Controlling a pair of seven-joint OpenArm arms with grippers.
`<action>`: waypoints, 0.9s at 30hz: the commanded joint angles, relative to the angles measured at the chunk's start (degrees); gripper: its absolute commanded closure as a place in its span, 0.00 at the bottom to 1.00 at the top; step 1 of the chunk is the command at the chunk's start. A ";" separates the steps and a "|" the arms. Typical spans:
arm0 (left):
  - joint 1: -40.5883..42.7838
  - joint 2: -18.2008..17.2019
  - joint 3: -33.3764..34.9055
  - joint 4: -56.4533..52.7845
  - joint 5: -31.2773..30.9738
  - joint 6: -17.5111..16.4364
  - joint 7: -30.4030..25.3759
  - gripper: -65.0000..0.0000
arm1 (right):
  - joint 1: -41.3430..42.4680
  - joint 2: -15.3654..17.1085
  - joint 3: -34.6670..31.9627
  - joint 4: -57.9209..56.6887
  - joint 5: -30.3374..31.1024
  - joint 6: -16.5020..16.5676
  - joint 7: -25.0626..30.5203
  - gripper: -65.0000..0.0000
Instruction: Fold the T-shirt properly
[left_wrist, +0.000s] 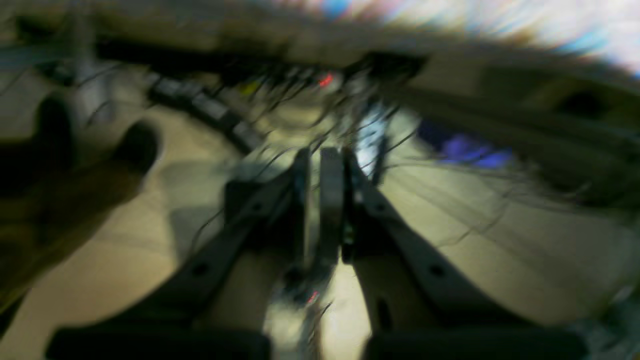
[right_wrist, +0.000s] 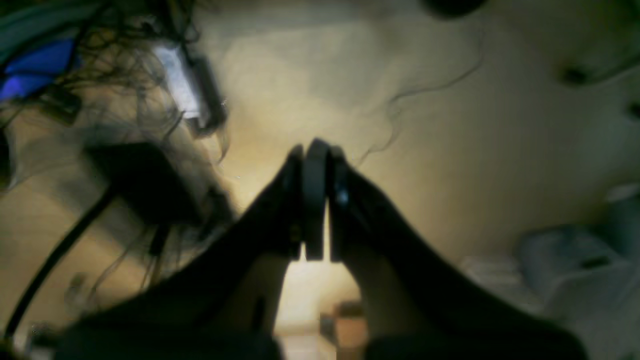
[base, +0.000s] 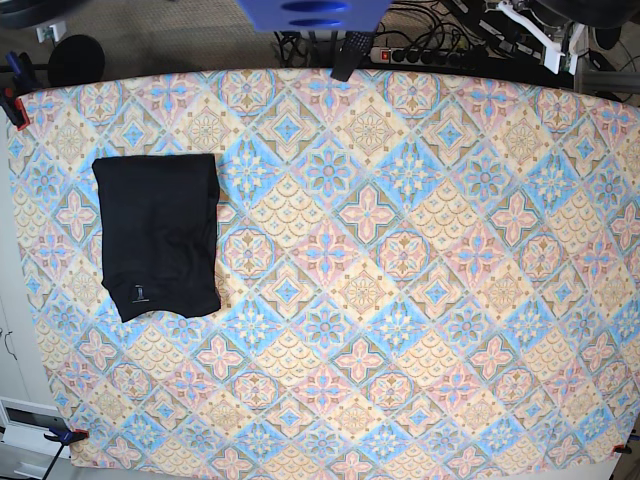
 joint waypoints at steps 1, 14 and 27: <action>0.73 -0.46 0.93 -1.70 1.50 -0.79 -1.04 0.97 | -2.04 0.30 -0.34 -1.58 -2.36 -0.12 1.20 1.00; -15.35 -0.46 22.03 -46.28 13.46 -1.32 -27.06 0.97 | 5.08 0.39 -8.25 -34.11 -15.90 -0.12 25.47 1.00; -42.17 5.43 45.15 -89.62 13.81 -1.14 -47.81 0.96 | 23.01 2.85 -8.34 -69.10 -25.74 -0.12 46.92 1.00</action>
